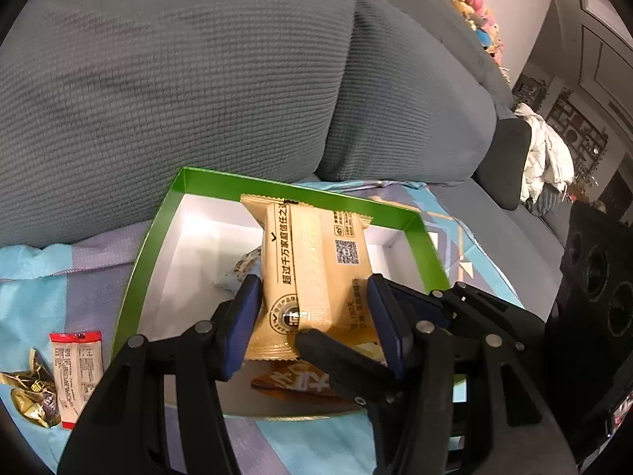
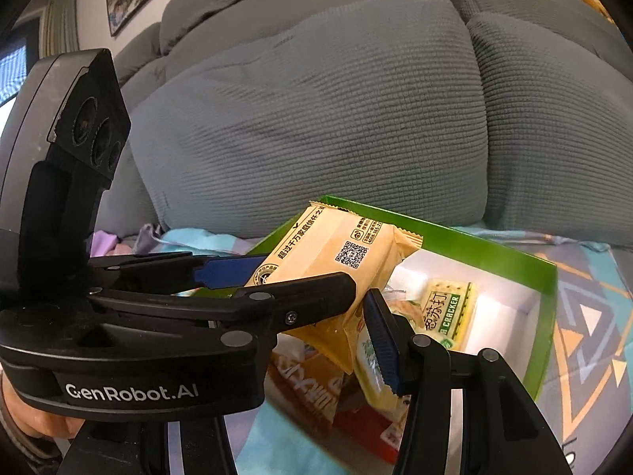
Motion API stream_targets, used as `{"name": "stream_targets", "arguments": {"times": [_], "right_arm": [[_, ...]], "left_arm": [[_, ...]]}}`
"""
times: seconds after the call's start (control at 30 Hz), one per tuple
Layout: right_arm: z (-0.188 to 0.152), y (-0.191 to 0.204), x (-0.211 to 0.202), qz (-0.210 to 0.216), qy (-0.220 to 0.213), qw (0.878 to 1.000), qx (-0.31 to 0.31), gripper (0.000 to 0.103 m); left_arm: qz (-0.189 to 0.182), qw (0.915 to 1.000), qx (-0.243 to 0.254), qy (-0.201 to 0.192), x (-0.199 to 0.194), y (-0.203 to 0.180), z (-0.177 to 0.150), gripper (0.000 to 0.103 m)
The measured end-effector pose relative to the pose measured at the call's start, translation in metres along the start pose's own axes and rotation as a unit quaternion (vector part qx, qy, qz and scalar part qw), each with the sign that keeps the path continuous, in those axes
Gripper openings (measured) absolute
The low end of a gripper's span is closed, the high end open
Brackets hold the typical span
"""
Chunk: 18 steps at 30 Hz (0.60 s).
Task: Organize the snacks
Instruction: 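Carry the tan pastry bag over the green box and lower it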
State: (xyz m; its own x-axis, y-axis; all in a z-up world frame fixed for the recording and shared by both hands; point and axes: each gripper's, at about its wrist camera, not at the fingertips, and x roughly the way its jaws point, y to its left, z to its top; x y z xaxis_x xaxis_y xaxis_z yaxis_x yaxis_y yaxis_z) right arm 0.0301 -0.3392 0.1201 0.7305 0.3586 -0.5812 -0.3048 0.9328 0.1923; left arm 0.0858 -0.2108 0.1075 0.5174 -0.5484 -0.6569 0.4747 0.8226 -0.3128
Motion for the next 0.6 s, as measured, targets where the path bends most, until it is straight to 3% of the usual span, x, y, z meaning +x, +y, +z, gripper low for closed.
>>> {"name": "stream_targets", "arguments": {"times": [0.3, 0.6], "right_arm": [[-0.006, -0.014, 0.025, -0.001, 0.041, 0.999, 0.026, 0.053], [-0.007, -0.019, 0.027, -0.006, 0.050, 0.998, 0.032, 0.053]], "left_arm": [[0.000, 0.9988, -0.024, 0.043, 0.024, 0.012, -0.002, 0.055], [0.006, 0.9985, -0.018, 0.052, 0.028, 0.010, 0.000, 0.055]]}}
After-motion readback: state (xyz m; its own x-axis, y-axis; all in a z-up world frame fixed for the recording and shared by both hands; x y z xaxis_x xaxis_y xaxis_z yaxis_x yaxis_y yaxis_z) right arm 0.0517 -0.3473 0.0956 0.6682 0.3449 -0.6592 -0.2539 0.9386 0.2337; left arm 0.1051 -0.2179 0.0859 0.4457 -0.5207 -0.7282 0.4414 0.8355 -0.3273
